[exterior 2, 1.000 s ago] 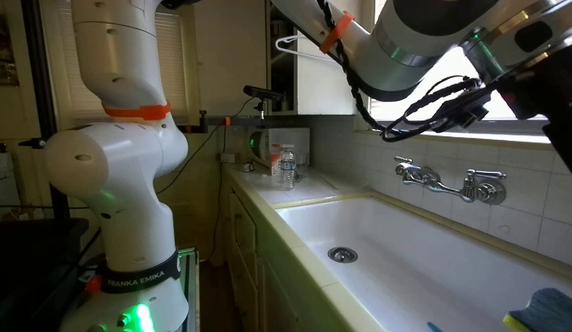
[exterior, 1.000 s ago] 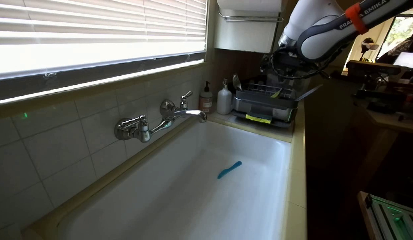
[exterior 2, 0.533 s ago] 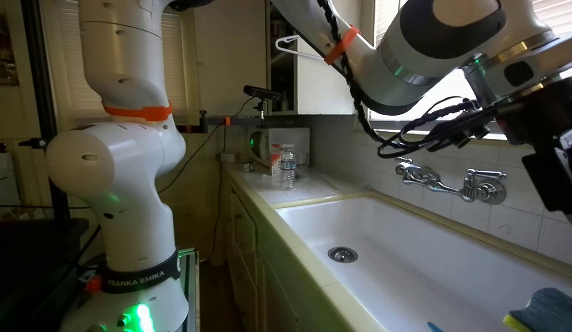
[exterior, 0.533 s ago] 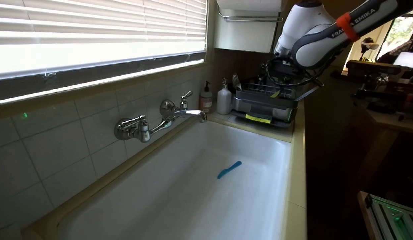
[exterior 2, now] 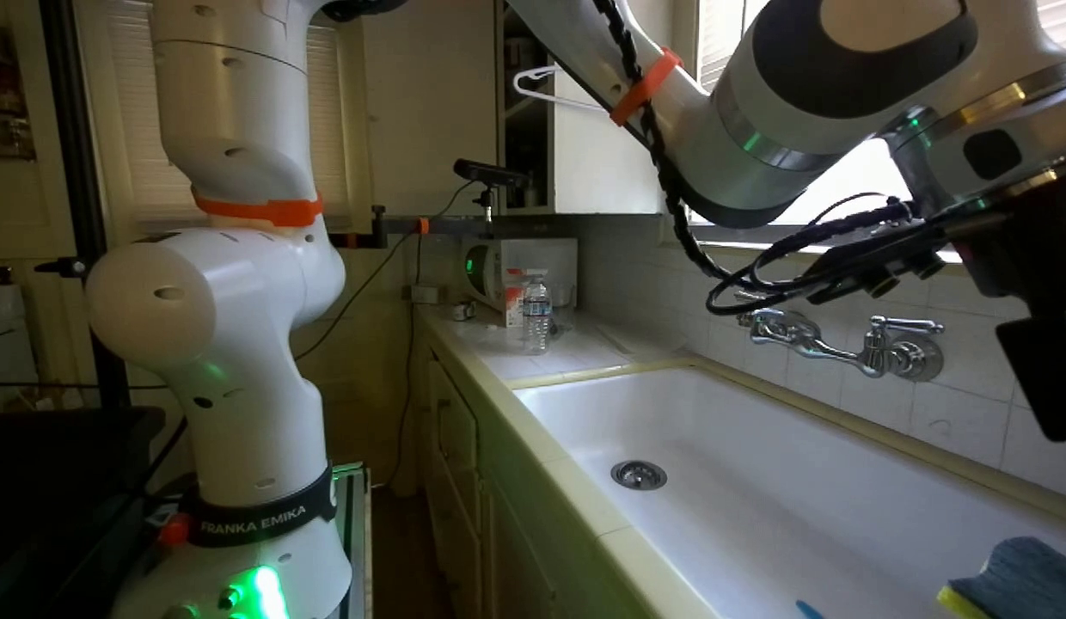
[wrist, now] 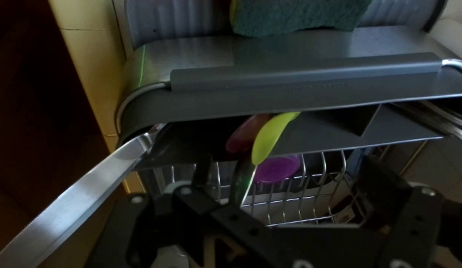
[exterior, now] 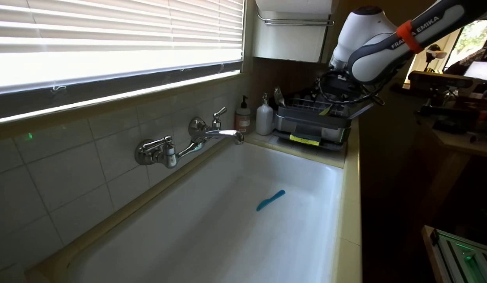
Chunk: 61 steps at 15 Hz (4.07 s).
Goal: Put the yellow spoon in the sink.
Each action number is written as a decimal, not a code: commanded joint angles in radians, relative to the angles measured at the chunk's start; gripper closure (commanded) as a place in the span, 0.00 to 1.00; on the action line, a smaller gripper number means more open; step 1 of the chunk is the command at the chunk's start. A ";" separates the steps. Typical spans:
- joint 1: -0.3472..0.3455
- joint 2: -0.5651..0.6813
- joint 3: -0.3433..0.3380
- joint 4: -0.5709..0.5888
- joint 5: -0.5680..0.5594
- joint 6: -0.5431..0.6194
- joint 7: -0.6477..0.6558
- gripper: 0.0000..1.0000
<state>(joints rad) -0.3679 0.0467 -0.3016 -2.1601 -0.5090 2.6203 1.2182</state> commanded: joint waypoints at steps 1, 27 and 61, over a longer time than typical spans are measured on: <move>0.023 0.027 -0.027 0.005 0.015 0.005 0.028 0.00; 0.056 -0.070 -0.033 -0.015 0.001 0.021 -0.037 0.99; 0.180 -0.136 0.152 -0.134 0.579 -0.105 -0.793 0.99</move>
<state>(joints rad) -0.2019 -0.1423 -0.1508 -2.3266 0.0104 2.5520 0.4714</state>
